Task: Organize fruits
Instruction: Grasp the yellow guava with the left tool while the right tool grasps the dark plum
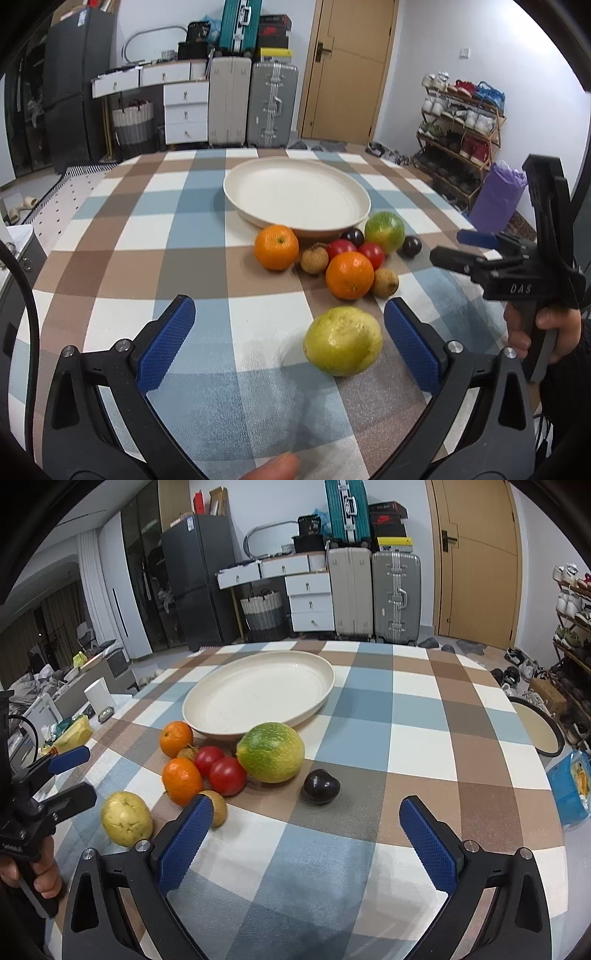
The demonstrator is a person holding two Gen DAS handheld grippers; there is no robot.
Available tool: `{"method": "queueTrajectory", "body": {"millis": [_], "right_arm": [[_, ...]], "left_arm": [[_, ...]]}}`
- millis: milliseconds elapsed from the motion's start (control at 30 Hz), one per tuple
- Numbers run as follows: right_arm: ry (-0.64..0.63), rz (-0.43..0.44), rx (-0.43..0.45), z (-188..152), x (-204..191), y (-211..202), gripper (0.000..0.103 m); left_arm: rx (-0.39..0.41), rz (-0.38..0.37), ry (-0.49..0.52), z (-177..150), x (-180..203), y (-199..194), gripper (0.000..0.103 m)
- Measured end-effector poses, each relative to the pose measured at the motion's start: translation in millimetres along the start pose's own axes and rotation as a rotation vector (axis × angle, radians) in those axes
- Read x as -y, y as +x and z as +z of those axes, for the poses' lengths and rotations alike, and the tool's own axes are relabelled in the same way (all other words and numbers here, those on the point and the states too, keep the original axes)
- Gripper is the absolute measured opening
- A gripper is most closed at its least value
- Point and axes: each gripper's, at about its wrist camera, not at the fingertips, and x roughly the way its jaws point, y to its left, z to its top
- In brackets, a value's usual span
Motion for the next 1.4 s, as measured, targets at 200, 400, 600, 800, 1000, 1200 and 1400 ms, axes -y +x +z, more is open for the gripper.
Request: {"method": "queueTrajectory", "body": {"millis": [200,400,600,800,1000,1200,1400], "right_arm": [[-0.003,-0.024,-0.074,8.3,7.4,17.6,0.103],[-0.022,-0.039,-0.145,10.6,12.6,34.7,0.093],[-0.055,-0.053,-0.182,8.0,11.1,46.0,0.079],[-0.093,-0.072,-0.188,9.4,4.6,49.5,0.073],[-0.089,-0.041,-0.183,14.4,3.6,52.6,0.063],[-0.09,-0.021,-0.178,15.6,1.8,51.9,0.042],[-0.081,-0.007,-0.173,14.4,2.9,50.3,0.029]], "left_arm": [[-0.064,0.006,0.027,-3.7,3.7,13.1,0.102],[-0.096,-0.022,0.055,-5.0,10.8,17.7,0.1],[-0.146,-0.061,0.109,-9.3,21.8,26.1,0.096],[-0.185,-0.072,0.124,-11.2,26.6,34.4,0.083],[-0.205,-0.125,0.087,-11.4,21.3,37.9,0.058],[-0.202,-0.174,0.072,-11.3,20.4,36.3,0.05],[-0.182,-0.174,0.07,-10.0,19.9,33.4,0.05]]}}
